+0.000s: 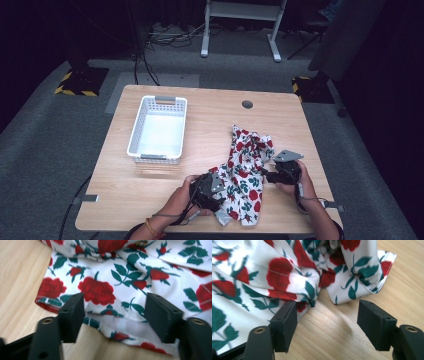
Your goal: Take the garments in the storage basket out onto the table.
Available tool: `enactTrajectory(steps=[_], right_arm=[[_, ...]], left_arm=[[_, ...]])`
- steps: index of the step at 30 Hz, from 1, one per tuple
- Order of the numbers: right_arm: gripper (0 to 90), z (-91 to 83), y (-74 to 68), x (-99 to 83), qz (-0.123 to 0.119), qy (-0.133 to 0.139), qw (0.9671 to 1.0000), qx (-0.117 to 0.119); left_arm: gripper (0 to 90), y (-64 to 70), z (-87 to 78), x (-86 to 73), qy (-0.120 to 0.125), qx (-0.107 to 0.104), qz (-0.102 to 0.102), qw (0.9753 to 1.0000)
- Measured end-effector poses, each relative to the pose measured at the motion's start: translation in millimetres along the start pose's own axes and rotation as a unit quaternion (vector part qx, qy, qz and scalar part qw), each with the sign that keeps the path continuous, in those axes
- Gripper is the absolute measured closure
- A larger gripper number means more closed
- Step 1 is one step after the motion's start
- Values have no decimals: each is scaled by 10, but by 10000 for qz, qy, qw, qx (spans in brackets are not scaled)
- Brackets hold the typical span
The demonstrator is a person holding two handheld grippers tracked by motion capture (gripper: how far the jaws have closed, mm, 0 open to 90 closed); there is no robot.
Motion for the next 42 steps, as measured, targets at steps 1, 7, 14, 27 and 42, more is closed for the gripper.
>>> enactTrajectory(steps=[1,7,14,27,42], right_arm=[[332,-32,-11,21,17,101,9999,64],[349,-224,-207,229,32,698,9968,384],[431,-58,-535,356,-393,601,9944,779],[572,193,-478,261,-396,104,9982,448],[546,19,-232,139,-209,-30,9995,240]], left_arm=[[318,-11,14,44,144,-18,-83,9999],[326,-240,168,206,226,154,-238,9993],[418,-364,315,191,99,400,-90,9991],[456,-322,165,18,197,311,-123,9992],[474,-228,45,-159,497,284,-503,9971]])
Point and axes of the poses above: each handheld gripper's, and its own axes: z roughly forward along the jaws, x roughly out of its top, y roughly to its right, the point moved 4 cm from there along z, roughly forward along the jaws, and after that the axes turned 5 degrees about y, right-handed, at the moved point
